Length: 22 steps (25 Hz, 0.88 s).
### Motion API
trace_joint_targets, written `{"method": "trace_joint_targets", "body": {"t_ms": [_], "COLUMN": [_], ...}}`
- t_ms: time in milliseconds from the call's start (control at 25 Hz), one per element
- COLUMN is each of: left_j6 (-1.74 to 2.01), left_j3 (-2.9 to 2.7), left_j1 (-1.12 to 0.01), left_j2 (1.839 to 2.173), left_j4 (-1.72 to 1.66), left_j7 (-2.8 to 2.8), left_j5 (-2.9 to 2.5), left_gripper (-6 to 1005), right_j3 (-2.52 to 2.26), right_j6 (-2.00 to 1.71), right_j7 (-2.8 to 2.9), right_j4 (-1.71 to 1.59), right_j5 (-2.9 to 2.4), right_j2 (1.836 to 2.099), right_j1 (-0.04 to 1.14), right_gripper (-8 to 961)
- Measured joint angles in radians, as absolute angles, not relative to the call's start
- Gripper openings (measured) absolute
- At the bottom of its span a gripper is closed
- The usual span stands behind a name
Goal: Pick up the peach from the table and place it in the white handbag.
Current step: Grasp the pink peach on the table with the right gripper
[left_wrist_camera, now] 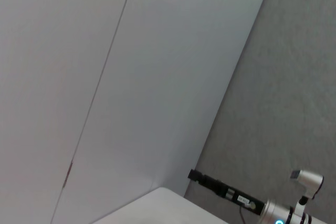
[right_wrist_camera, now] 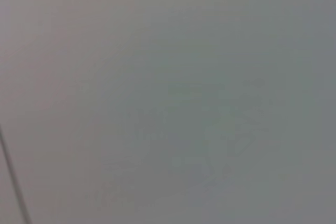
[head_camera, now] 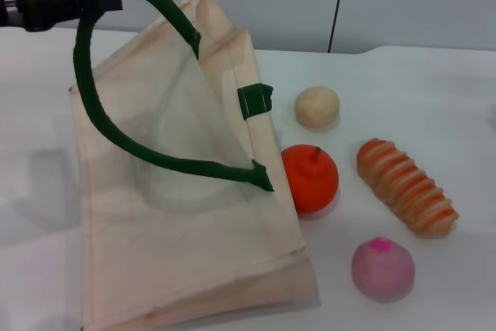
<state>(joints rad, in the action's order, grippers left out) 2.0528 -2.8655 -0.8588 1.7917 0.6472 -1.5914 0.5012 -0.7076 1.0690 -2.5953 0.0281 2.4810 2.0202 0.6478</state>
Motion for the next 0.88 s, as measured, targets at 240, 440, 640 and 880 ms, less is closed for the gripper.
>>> {"method": "trace_joint_targets", "body": {"t_ms": [240, 440, 640, 880], "left_j6": [2.057, 2.057, 2.056, 2.054], "left_j3": [-2.866, -2.866, -2.865, -2.865], "left_j1": [-0.875, -0.884, -0.884, -0.878], "left_j2": [1.787, 1.784, 1.784, 1.784], "left_j4": [0.646, 0.649, 0.649, 0.650], "left_j7": [-1.605, -1.609, -1.609, -1.613], "left_j5": [0.509, 0.507, 0.502, 0.501], "left_gripper": [156, 160, 163, 167], "right_j3": [-0.757, -0.767, -0.759, -0.753], "right_j6": [1.036, 1.051, 1.164, 1.328], "right_j7": [-2.292, -1.984, -1.831, -1.808], "right_j4": [-0.136, -0.315, -0.412, -0.428], "right_j5": [2.235, 1.852, 1.493, 1.291], "right_j2": [2.012, 1.974, 1.926, 1.874], "right_j1": [0.589, 0.553, 0.548, 0.544], "right_gripper": [820, 818, 816, 813]}}
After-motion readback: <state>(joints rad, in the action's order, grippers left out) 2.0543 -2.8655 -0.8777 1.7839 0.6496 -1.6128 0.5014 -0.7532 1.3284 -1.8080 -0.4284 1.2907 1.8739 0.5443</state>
